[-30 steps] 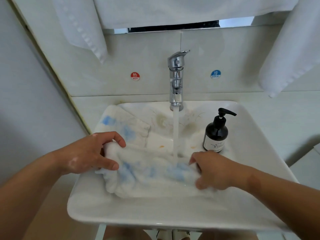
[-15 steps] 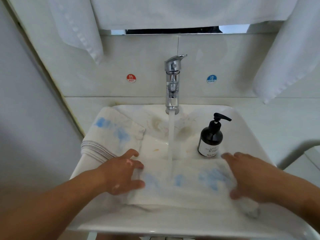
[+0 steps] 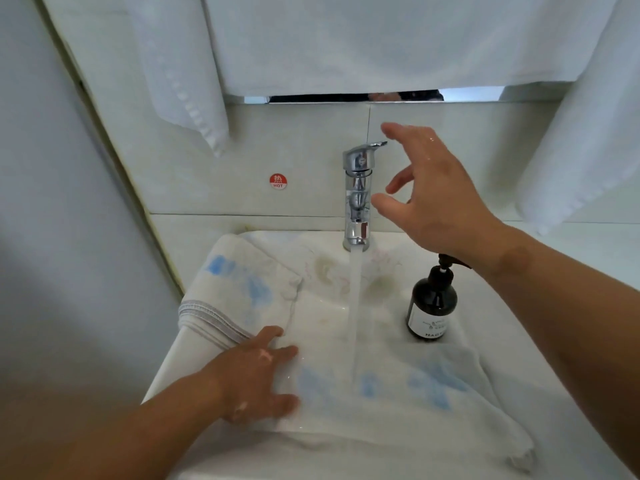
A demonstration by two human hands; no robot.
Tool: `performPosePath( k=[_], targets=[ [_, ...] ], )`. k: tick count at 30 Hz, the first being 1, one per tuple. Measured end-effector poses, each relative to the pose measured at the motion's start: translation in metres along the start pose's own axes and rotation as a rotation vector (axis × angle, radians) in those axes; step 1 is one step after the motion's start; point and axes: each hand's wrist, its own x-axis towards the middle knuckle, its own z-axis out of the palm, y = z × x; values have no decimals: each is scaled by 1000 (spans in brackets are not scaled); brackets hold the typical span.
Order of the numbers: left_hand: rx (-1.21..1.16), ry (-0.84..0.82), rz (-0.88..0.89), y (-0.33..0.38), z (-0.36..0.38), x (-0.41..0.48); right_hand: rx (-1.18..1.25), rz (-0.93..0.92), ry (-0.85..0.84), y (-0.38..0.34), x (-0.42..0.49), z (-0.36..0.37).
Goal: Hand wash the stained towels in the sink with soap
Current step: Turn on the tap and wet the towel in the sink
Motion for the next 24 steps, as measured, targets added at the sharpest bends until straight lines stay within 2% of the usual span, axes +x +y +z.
performPosePath(
  k=[6,9,12,14,16,19,21,24],
  targets=[
    [-17,31,-21,-2,2,3,-85,-63,-2,5,-18,6],
    [-36,37,-14,-3,3,3,-19,-59,23,10,-46,-6],
    [-47,38,-3,-5,3,4,176,179,230,23,-95,-16],
    [-54,40,-4,-5,4,7,217,425,261,38,-124,-13],
    [-64,44,-6,-4,4,9,173,638,135,56,-145,-2],
    [-66,47,-4,-5,5,9,223,817,10,75,-149,15],
    [-56,49,-5,-6,6,7,302,867,-78,84,-142,25],
    [-57,50,-6,-5,7,5,325,819,-336,86,-128,37]
  ],
)
